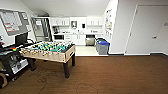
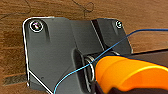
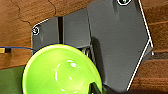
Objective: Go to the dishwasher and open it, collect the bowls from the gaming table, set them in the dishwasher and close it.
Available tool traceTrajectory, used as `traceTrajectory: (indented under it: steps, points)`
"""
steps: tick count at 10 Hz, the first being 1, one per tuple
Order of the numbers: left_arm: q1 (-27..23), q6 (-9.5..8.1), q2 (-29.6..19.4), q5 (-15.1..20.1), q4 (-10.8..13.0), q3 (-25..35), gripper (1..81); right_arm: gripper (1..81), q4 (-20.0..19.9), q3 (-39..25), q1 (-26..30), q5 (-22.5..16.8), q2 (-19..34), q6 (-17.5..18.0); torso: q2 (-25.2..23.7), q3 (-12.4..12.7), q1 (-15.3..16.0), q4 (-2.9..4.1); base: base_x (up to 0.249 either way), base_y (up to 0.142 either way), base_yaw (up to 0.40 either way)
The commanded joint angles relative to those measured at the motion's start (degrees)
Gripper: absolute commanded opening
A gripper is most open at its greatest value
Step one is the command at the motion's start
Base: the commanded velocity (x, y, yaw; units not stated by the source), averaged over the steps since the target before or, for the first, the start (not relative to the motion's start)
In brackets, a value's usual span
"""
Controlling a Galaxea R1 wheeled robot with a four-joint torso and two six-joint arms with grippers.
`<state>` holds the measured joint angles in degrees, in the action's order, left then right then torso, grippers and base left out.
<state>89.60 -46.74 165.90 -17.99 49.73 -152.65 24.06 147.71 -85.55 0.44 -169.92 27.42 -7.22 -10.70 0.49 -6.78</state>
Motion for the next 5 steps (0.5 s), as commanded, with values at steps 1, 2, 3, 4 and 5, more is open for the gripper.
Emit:
traceTrajectory:
  steps: [1,2,3,4,5]
  points:
    - [-2.1,-0.28,-0.13,1.47,-0.07,0.07,1.0,1.0,0.37,-0.42,3.41,-2.37,0.44,-0.08,0.0,0.0,0.0,0.0,0.084,0.0,0.0]
    - [-2.19,-0.28,-0.04,1.47,-0.07,0.07,1.0,1.0,0.37,-0.42,3.5,-2.46,0.44,-0.08,0.0,0.0,0.0,0.0,0.085,-0.071,0.0]
    - [-2.19,-0.28,0.05,1.47,0.02,0.07,1.0,1.0,0.28,-0.42,3.67,-2.46,0.44,-0.08,0.0,0.0,0.0,0.0,0.085,-0.075,0.0]
    - [-2.19,-0.28,0.05,1.47,0.02,0.07,1.0,1.0,0.28,-0.42,3.76,-2.46,0.44,-0.08,0.0,0.0,0.0,0.0,0.084,-0.077,0.0]
    - [-2.19,-0.28,-0.04,1.47,0.11,0.07,1.0,1.0,0.28,-0.42,3.76,-2.46,0.44,-0.08,0.02,-0.02,0.02,0.0,0.084,-0.077,0.0]
